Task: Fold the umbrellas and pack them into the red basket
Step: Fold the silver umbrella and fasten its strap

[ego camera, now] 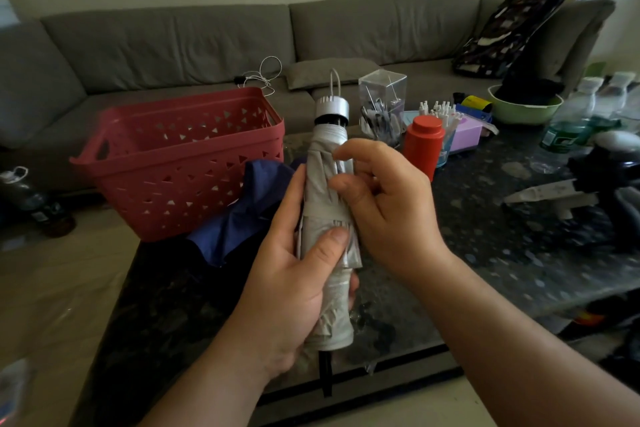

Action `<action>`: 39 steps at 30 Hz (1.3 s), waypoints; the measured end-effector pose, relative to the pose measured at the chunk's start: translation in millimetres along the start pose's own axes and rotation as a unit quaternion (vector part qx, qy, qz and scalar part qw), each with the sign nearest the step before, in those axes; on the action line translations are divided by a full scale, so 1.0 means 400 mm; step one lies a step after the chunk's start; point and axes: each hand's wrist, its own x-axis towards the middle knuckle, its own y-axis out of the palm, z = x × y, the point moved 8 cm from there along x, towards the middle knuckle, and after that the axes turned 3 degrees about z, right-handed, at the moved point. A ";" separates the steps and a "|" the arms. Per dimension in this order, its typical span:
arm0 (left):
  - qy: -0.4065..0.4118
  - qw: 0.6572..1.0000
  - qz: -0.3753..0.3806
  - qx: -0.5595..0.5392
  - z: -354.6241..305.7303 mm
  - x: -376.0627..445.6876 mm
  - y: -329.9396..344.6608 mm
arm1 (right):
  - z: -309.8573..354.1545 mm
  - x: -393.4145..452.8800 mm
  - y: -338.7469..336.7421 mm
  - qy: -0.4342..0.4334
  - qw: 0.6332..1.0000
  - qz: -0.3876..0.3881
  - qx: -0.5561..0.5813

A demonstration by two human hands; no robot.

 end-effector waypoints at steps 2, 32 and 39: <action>0.015 0.999 -0.013 0.025 0.004 0.003 -0.007 | 0.001 0.006 -0.006 -0.009 0.999 0.010 -0.032; 0.081 0.994 -0.060 0.043 -0.022 0.022 -0.050 | -0.055 -0.042 0.063 0.249 0.946 0.175 0.111; 0.091 0.993 -0.062 0.046 -0.039 0.027 -0.074 | -0.045 -0.036 0.049 0.250 0.947 0.162 0.119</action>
